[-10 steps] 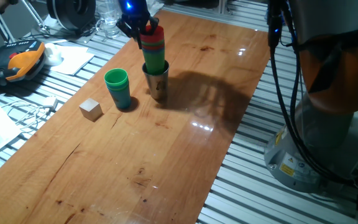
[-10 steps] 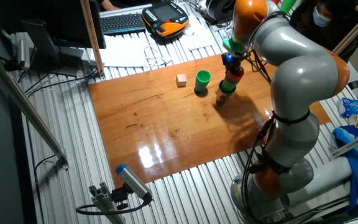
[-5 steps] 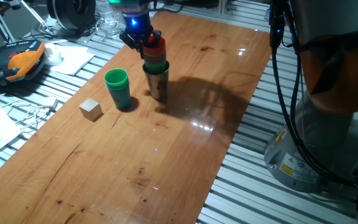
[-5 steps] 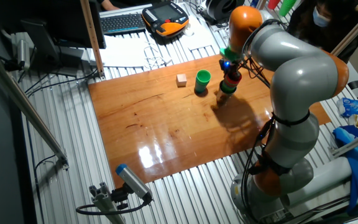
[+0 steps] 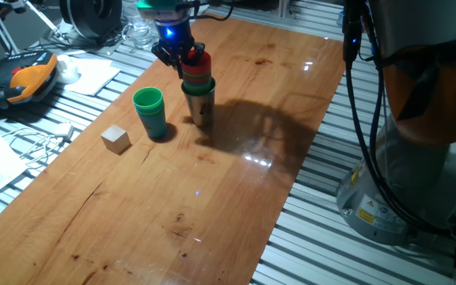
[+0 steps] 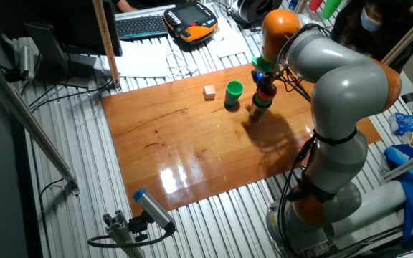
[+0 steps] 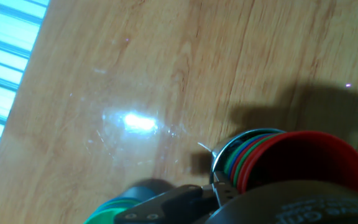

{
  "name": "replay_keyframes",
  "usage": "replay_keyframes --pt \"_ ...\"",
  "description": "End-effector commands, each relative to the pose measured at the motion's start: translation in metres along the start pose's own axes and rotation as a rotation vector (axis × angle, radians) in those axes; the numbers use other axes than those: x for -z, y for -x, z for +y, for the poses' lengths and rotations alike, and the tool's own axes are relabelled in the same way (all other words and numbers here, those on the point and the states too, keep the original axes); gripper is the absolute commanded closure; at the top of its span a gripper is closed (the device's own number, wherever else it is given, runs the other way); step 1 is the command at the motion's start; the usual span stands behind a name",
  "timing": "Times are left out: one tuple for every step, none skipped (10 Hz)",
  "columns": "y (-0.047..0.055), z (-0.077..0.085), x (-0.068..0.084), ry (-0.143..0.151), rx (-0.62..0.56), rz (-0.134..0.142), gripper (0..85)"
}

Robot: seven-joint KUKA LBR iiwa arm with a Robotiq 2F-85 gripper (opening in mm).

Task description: Stack the cups

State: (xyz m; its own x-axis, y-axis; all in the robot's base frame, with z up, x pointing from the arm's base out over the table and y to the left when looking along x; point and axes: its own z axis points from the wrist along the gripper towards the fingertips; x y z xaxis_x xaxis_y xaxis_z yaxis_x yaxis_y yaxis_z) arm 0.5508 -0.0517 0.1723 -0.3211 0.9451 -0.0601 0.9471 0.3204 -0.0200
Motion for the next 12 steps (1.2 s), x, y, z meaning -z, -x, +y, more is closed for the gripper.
replay_keyframes --pt "-0.001 0.001 0.0 -0.003 -0.007 -0.003 51.0" --pt "-0.003 0.002 0.0 -0.006 -0.014 -0.01 51.0" --pt "-0.003 0.002 0.0 -0.007 -0.014 -0.012 34.0" --pt "-0.003 0.002 0.001 -0.008 -0.009 -0.011 34.0" --pt "-0.003 0.004 0.004 -0.008 -0.015 -0.01 34.0" --pt "-0.004 0.006 0.011 -0.008 -0.032 0.0 34.0" --pt "-0.003 0.007 0.018 -0.006 -0.039 0.022 34.0" --pt "-0.002 0.01 0.025 0.002 -0.05 0.048 34.0" --pt "-0.001 0.015 0.033 0.007 -0.059 0.075 34.0" --pt "-0.001 0.019 0.038 0.014 -0.07 0.084 51.0" --pt "-0.001 0.027 0.039 0.029 -0.081 0.083 51.0" --pt "0.002 0.031 0.037 0.041 -0.048 0.081 68.0"
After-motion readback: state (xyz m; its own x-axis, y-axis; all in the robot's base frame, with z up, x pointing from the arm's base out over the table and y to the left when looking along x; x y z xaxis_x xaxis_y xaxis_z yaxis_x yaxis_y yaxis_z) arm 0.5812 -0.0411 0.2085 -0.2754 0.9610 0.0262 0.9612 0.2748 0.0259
